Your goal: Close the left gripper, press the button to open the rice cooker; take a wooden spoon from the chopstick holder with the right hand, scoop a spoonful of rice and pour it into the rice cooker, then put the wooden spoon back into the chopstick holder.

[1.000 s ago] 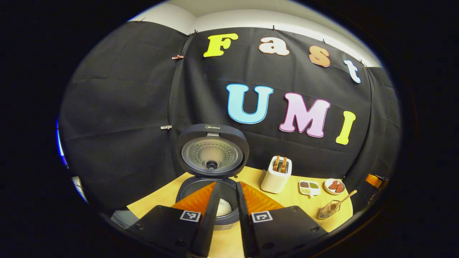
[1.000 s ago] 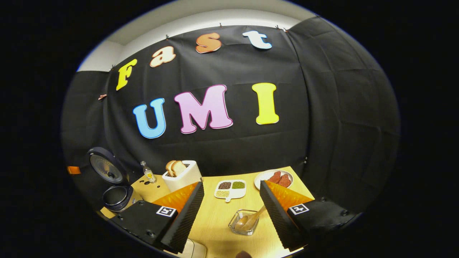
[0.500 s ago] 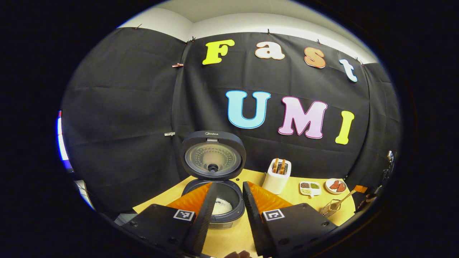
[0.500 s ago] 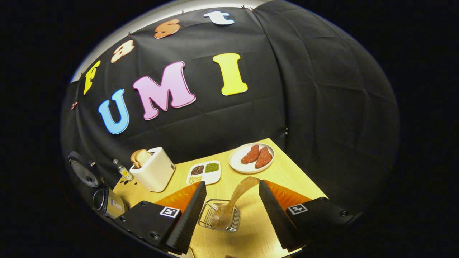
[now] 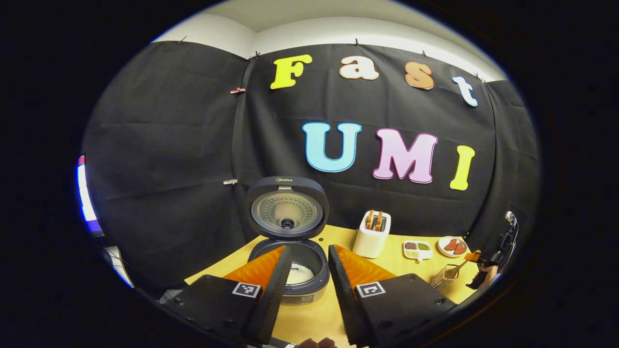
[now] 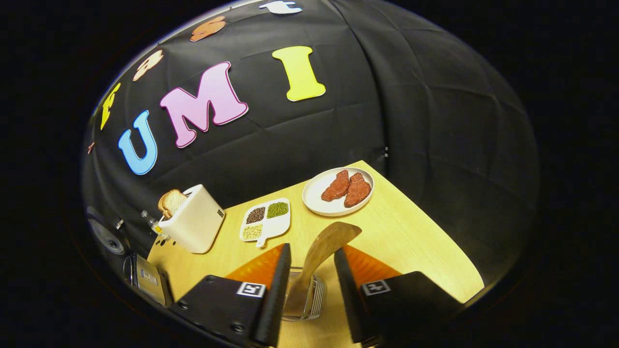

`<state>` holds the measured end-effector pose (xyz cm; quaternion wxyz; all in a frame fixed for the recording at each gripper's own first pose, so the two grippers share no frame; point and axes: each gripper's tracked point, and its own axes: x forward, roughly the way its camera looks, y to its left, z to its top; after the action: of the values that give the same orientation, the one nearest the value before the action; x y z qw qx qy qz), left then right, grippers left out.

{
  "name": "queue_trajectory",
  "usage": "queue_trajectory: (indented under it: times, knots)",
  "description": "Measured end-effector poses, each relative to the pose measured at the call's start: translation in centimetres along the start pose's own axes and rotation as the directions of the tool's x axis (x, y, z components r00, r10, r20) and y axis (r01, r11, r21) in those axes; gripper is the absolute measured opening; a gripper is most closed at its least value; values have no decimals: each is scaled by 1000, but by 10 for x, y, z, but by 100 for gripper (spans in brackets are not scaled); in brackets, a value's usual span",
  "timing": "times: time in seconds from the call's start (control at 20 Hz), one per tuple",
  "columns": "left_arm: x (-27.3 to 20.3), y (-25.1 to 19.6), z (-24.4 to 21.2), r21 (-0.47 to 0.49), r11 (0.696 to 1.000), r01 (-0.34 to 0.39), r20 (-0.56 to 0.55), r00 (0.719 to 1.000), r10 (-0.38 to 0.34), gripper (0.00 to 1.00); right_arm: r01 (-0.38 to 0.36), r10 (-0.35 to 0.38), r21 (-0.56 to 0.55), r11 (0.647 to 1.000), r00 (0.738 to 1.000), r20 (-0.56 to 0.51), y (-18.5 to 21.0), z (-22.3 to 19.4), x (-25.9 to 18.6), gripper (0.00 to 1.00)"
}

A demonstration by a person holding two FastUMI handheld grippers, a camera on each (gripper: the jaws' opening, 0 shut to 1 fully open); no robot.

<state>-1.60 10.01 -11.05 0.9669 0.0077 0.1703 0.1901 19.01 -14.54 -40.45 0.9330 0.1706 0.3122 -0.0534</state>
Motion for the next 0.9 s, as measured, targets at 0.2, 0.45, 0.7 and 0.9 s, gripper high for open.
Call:
queue_trajectory:
  times: [0.2,0.45,0.7,0.9]
  knots:
    - [-3,-2,-3,-18,1000,1,-8,1000,-1,58,-27,27,27,999,999,-18,8,-1,8,34]
    - [-10,-1,-4,-28,1000,2,-7,1000,-2,58,-55,65,101,993,993,-100,12,-20,26,28]
    - [-13,6,-3,-29,1000,-8,-8,1000,8,58,-66,90,186,980,989,-121,18,-21,32,17]
    - [-15,10,-5,-50,999,-14,-10,1000,13,58,-103,126,201,974,986,-107,22,-10,15,14]
